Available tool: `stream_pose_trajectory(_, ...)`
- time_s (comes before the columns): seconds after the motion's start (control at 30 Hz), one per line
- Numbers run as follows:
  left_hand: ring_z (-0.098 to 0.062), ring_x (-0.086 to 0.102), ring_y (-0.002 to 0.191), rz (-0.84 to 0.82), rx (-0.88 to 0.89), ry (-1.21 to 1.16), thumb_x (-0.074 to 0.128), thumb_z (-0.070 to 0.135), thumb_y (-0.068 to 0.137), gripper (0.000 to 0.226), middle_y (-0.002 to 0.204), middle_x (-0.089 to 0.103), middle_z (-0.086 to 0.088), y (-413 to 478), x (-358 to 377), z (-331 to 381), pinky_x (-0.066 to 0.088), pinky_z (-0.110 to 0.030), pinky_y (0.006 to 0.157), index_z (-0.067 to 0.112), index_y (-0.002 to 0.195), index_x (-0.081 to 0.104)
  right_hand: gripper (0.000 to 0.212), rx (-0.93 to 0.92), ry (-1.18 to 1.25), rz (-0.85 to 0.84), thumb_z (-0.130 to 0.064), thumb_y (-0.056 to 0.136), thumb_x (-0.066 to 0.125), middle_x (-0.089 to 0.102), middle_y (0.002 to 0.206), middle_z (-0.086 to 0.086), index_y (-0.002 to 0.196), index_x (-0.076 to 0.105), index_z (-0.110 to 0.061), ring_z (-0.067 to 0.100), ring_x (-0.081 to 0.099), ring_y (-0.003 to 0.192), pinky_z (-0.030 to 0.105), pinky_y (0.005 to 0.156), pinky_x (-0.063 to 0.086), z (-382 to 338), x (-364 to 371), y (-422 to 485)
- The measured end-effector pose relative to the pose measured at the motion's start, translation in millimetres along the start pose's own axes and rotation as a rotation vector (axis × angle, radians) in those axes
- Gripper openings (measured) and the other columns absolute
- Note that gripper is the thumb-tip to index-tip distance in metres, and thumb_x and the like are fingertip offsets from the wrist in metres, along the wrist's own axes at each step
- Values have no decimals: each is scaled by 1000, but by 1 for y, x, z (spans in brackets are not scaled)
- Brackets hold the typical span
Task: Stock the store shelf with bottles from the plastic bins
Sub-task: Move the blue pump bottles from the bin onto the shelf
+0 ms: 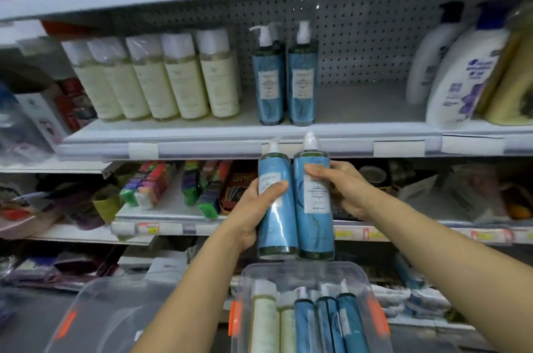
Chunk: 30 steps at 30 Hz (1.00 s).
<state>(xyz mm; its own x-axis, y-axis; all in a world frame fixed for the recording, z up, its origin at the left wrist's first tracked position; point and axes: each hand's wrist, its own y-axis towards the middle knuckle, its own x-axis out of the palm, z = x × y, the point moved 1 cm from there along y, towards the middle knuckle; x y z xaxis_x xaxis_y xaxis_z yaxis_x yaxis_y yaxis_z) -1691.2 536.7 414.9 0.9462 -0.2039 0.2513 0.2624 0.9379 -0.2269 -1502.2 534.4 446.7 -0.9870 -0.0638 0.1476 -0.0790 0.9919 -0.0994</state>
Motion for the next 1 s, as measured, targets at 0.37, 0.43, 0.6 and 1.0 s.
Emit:
stream_pose_trajectory(0.37,-24,71,75,-1,68,-8,74,36,85,42,91,73,-9,17,38,61,58,-41,72,17,119,58,12,-222,-70,182,-25,85,74,75,71,-7,90,69,-15,11,69,70,29,68,55,-95,-25,26)
stream_pose_trajectory(0.43,-26,70,78,22,78,-20,75,37,83,46,96,72,-12,23,45,69,58,-43,73,18,121,57,11,-264,-68,199,-23,85,74,74,69,-7,89,68,-14,8,69,64,24,61,55,-114,-33,36)
stream_pose_trajectory(0.6,-30,69,83,106,132,-46,82,41,76,62,105,69,-16,41,58,79,60,-45,76,16,126,54,15,-357,-94,264,-22,83,78,73,83,1,88,66,-16,15,69,71,28,64,54,-155,-51,66)
stream_pose_trajectory(1.0,-26,69,99,218,239,-8,77,39,83,52,116,67,-9,68,77,90,60,-45,84,24,126,51,45,-400,-267,294,-12,75,84,66,99,-2,110,56,-19,18,65,95,34,87,52,-153,-80,132)
